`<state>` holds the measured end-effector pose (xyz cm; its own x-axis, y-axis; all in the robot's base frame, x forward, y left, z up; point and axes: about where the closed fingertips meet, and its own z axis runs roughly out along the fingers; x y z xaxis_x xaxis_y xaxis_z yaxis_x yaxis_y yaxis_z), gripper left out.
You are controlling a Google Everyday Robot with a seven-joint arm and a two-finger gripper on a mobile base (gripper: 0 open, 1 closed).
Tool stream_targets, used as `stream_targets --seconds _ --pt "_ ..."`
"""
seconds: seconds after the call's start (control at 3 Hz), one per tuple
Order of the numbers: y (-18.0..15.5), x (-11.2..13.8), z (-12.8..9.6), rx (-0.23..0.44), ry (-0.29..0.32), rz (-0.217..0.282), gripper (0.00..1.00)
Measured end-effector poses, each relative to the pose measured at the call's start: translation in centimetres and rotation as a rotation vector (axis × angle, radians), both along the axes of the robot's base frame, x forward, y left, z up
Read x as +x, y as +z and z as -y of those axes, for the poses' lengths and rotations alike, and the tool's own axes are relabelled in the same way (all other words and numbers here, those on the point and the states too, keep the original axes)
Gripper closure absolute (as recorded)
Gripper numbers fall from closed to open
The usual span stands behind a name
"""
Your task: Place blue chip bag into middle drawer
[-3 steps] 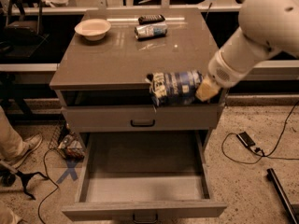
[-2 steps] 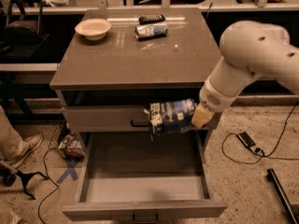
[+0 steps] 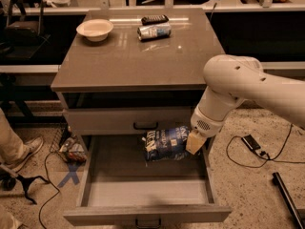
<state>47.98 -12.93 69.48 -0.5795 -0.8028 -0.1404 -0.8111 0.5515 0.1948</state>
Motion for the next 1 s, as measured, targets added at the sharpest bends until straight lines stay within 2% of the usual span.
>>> stream_targets --seconds 0.33,1.0 --pt "-3.1 -0.2 0.4 0.011 -0.043 -0.046 1.0" --pt "-14.4 0.4 1.6 -0.007 -0.188 -0.167 1.0"
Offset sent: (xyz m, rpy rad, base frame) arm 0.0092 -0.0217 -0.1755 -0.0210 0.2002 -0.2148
